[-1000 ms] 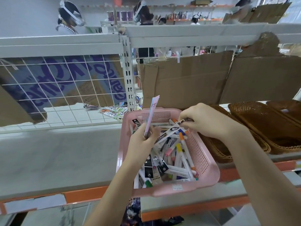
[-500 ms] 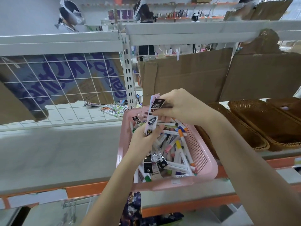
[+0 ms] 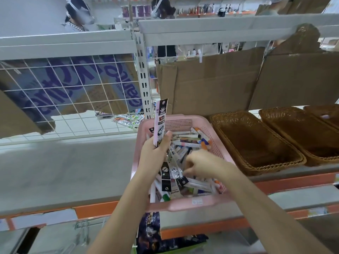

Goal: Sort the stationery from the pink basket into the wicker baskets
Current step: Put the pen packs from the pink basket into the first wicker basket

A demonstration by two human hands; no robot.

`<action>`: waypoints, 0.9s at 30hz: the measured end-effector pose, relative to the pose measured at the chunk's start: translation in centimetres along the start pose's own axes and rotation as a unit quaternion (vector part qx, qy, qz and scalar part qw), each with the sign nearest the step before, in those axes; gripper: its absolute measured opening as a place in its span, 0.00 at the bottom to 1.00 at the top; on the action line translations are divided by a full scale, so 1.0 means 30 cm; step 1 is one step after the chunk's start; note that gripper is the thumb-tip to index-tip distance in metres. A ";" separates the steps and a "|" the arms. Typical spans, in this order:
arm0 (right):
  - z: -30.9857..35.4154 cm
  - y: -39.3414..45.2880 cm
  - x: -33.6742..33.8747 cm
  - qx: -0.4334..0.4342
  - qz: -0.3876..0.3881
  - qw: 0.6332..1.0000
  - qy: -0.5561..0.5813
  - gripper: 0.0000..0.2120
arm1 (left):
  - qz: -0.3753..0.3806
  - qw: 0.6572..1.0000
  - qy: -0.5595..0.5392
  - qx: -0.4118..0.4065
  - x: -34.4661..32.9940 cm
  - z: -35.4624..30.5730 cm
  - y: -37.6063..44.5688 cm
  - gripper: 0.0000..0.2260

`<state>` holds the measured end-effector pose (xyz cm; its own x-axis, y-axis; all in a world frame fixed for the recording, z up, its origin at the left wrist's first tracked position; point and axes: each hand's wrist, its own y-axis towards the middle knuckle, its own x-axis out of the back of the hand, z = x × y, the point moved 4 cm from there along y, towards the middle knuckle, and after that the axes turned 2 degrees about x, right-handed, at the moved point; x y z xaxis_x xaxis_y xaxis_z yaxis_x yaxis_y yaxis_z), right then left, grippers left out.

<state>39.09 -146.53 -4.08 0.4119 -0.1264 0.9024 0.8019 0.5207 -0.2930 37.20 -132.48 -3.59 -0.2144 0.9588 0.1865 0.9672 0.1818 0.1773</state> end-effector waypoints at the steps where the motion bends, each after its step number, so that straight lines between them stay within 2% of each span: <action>1: -0.005 0.005 -0.032 -0.017 0.018 1.000 0.004 0.15 | 0.000 1.000 -0.003 0.001 -0.001 0.000 0.000 0.22; 3: -0.007 0.013 -0.064 -0.032 0.018 0.999 0.014 0.17 | -0.002 1.000 -0.006 0.006 -0.001 0.000 0.001 0.23; 7: 0.021 0.023 -0.079 -0.029 0.017 0.999 -0.006 0.13 | 0.001 1.000 0.002 0.009 -0.001 -0.002 -0.001 0.23; 15: -0.005 0.018 -0.045 -0.036 -0.055 0.991 0.114 0.03 | 0.000 1.000 0.004 0.009 -0.003 -0.016 -0.005 0.23; 17: -0.022 0.003 -0.027 -0.048 -0.072 0.987 0.133 0.05 | -0.002 1.000 0.009 0.010 -0.001 -0.017 -0.007 0.24; 19: -0.044 -0.009 0.004 -0.066 -0.108 0.985 0.119 0.10 | -0.002 1.000 0.024 0.011 0.000 -0.018 -0.010 0.24; 23: -0.078 -0.043 0.093 -0.068 -0.203 0.974 0.078 0.04 | -0.012 1.000 0.015 0.010 0.002 -0.026 -0.017 0.22; 27: -0.082 -0.069 0.198 -0.046 -0.301 0.950 0.069 0.04 | -0.003 1.000 0.008 0.000 -0.002 -0.029 -0.019 0.21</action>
<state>40.94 -150.45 1.11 -0.0845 -0.4914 0.8668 0.9419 0.2445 0.2304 36.54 -132.84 -2.86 -0.2219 0.9541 0.2010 0.9659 0.1869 0.1791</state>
